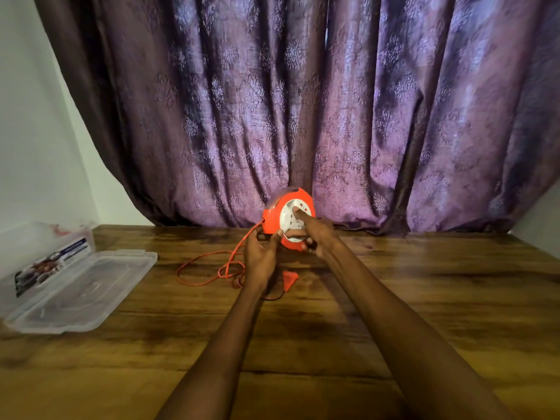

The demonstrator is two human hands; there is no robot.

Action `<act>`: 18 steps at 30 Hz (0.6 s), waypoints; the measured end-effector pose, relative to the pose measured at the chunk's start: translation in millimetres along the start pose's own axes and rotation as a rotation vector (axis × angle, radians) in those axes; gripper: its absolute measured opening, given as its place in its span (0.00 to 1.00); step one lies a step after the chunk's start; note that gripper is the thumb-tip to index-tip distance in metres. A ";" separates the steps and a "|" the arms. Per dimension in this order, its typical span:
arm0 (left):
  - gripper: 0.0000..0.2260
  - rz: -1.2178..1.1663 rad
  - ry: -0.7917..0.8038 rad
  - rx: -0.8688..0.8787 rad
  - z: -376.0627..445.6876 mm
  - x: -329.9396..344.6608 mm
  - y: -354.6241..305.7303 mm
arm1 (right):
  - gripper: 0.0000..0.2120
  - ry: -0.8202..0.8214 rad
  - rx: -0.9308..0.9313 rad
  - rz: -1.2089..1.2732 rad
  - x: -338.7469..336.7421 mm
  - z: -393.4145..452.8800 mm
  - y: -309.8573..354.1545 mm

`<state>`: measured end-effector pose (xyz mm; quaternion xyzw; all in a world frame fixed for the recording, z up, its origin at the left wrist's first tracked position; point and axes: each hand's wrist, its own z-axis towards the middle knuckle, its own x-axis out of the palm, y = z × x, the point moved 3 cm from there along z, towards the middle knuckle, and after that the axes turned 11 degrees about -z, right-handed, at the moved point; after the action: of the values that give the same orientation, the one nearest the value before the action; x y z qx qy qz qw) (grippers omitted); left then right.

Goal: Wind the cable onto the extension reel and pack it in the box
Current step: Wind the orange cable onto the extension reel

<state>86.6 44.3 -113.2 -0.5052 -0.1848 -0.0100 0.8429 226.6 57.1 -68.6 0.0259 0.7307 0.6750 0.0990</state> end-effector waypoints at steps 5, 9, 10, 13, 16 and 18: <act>0.05 -0.228 -0.125 -0.145 11.1 -14.9 0.8 | 0.06 -0.190 -0.494 -0.696 -18.2 -2.4 10.0; 0.03 -0.254 -0.127 -0.204 16.7 -19.4 4.0 | 0.14 -0.131 -1.137 -1.265 -20.2 -14.9 19.1; 0.05 -0.257 -0.126 -0.217 16.7 -19.8 4.9 | 0.16 -0.058 -1.214 -1.357 -20.2 -16.5 19.1; 0.05 -0.245 -0.111 -0.234 17.5 -23.1 6.8 | 0.23 0.052 -1.296 -1.606 -20.8 -20.5 20.1; 0.05 -0.179 -0.076 -0.236 17.8 -22.9 7.3 | 0.25 0.051 -1.360 -1.809 -19.9 -23.6 23.7; 0.07 -0.145 -0.032 -0.227 15.9 -18.9 7.4 | 0.25 0.028 -1.417 -1.913 -19.7 -25.1 28.6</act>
<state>65.7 58.3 -118.9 -0.5827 -0.2319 -0.0835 0.7744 238.7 31.6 -36.4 -0.5976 -0.0814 0.5807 0.5468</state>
